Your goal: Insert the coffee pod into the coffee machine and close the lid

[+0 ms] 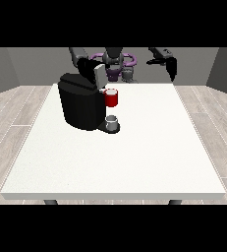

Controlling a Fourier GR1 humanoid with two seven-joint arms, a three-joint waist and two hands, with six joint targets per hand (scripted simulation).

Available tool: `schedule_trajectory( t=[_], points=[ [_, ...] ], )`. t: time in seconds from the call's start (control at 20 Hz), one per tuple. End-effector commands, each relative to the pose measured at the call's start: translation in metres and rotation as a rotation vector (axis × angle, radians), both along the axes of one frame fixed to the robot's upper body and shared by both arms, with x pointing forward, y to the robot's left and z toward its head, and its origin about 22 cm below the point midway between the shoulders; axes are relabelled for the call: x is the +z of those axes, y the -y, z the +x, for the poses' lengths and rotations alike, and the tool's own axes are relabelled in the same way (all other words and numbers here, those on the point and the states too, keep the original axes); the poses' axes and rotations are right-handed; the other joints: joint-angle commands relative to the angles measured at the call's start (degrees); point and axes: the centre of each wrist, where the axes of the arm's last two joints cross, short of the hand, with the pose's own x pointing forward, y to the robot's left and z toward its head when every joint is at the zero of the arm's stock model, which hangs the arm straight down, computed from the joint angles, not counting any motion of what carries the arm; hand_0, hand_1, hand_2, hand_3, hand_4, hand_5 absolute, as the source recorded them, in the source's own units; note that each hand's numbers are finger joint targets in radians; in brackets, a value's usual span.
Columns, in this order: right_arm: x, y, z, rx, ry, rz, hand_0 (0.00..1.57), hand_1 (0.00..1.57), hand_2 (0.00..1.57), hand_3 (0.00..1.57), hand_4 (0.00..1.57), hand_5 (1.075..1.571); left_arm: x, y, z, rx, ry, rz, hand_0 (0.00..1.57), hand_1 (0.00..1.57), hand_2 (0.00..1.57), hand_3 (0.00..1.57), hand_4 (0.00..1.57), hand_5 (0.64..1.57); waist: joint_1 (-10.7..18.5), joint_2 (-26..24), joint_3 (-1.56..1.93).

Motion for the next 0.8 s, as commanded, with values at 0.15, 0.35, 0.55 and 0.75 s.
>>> schedule_trajectory(
  t=[0.15, 0.35, 0.55, 0.75],
  points=[
    [0.015, -0.042, 0.005, 0.049, -0.042, -0.094, 0.0, 0.0, 0.0, 0.0, 0.0, 1.571, -0.014, 0.001, -0.002, -0.008, -0.048, -0.029, 0.0, 0.0, 0.0, 0.0, 0.14, 1.571, 0.8, -1.8, 0.14],
    [0.024, -0.018, 0.013, 0.054, 0.049, -0.112, 0.0, 0.0, 0.0, 0.0, 0.12, 1.571, -0.011, -0.001, -0.005, -0.018, 0.004, -0.02, 0.0, 0.0, 0.0, 0.0, 0.0, 1.571, 1.4, 0.2, 0.15],
    [0.037, -0.036, 0.02, 0.025, 0.051, -0.124, 0.0, 0.0, 0.0, 0.0, 0.11, 1.571, 0.0, 0.019, 0.0, -0.071, 0.027, -0.007, 0.0, 0.0, 0.0, 0.0, 0.2, 1.571, 2.3, -0.6, 0.15],
    [0.04, -0.053, 0.018, 0.074, 0.065, -0.082, 0.0, 0.0, 0.0, 0.0, 0.12, 1.571, -0.008, 0.031, 0.0, -0.041, 0.068, 0.0, 0.0, 0.0, 0.0, 0.0, 0.17, 1.571, 0.9, -0.4, 0.15]
  ],
)
